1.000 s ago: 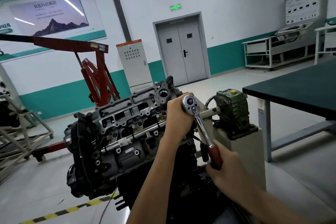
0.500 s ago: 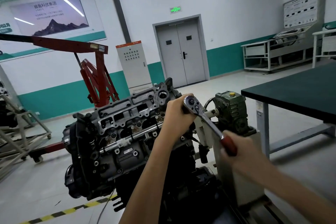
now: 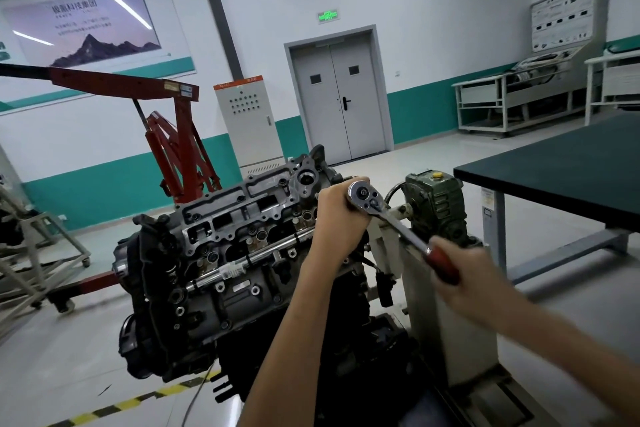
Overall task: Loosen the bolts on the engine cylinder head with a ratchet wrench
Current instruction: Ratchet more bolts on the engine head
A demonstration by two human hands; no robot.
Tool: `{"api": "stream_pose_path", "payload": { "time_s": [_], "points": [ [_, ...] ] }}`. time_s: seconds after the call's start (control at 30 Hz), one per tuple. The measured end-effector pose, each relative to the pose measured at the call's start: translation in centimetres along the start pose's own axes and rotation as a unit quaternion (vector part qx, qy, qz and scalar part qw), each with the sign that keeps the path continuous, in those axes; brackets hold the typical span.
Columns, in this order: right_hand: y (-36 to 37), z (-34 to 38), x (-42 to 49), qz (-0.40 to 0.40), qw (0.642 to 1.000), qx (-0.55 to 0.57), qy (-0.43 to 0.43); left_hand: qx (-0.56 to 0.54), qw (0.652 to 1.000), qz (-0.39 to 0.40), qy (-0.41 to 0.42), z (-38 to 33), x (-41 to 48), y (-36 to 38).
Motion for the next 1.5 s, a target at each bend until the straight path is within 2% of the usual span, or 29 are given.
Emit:
{"api": "stream_pose_path", "payload": {
  "time_s": [0.1, 0.2, 0.27, 0.37, 0.5, 0.57, 0.63, 0.73, 0.83, 0.93, 1.03, 1.13, 1.27, 1.4, 1.5],
  "points": [
    [-3.6, -0.5, 3.7, 0.009, 0.986, -0.135, -0.095, 0.013, 0.998, 0.06, -0.008, 0.0, 0.4, 0.2],
    [-4.2, -0.3, 5.3, -0.007, 0.979, -0.163, -0.123, 0.013, 0.997, 0.077, 0.0, -0.3, 0.4, 0.0],
    [-2.9, -0.6, 4.2, -0.012, 0.989, -0.115, -0.094, -0.009, 0.998, 0.057, 0.003, -0.3, 0.1, -0.2],
    [-0.2, -0.3, 0.7, -0.029, 0.999, -0.007, 0.017, -0.018, 0.999, -0.017, 0.027, -0.6, -0.7, -0.7],
    [3.8, 4.4, -3.0, -0.099, 0.979, 0.152, 0.097, -0.062, 0.993, -0.103, 0.016, -0.5, -1.3, -0.6],
    [6.2, 6.7, -3.7, -0.096, 0.96, 0.23, 0.126, -0.102, 0.989, -0.108, 0.004, -0.2, -1.1, -0.8],
    [7.0, 7.4, -3.8, -0.086, 0.953, 0.255, 0.137, -0.094, 0.992, -0.083, 0.006, 0.1, -0.7, -1.0],
    [5.2, 5.3, -3.0, -0.044, 0.976, 0.19, 0.101, -0.033, 0.998, -0.047, -0.001, 0.2, -0.1, -1.1],
    [1.7, 1.8, -0.7, 0.012, 0.999, 0.027, 0.014, -0.008, 0.999, -0.024, -0.02, 0.4, 0.3, -1.1],
    [-2.8, 0.3, 3.7, 0.015, 0.988, -0.127, -0.085, 0.01, 0.999, 0.034, -0.009, 0.2, 0.5, -0.7],
    [-4.6, 0.6, 6.2, -0.005, 0.972, -0.189, -0.138, 0.01, 0.998, 0.06, -0.007, 0.1, 0.6, -0.8],
    [-2.9, 0.3, 4.4, -0.009, 0.987, -0.129, -0.097, -0.009, 0.999, 0.034, -0.004, 0.0, 0.0, -1.1],
    [1.2, 1.3, -0.5, -0.026, 0.999, 0.03, 0.036, -0.017, 0.999, -0.025, 0.022, -0.6, -0.6, -0.9],
    [5.7, 5.5, -3.7, -0.083, 0.967, 0.204, 0.129, -0.053, 0.995, -0.085, 0.031, -0.8, -0.9, -0.8],
    [6.9, 6.9, -3.9, -0.083, 0.954, 0.251, 0.139, -0.067, 0.994, -0.087, 0.025, -0.7, -1.0, -1.0]
  ]
}}
Point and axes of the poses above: each hand's wrist, its own x-axis towards the middle knuckle, its own y-axis out of the palm, z = x × y, the point moved 8 cm from there along x, towards the middle knuckle, and after that the axes turned 7 degrees about -z, right-handed, at the moved point
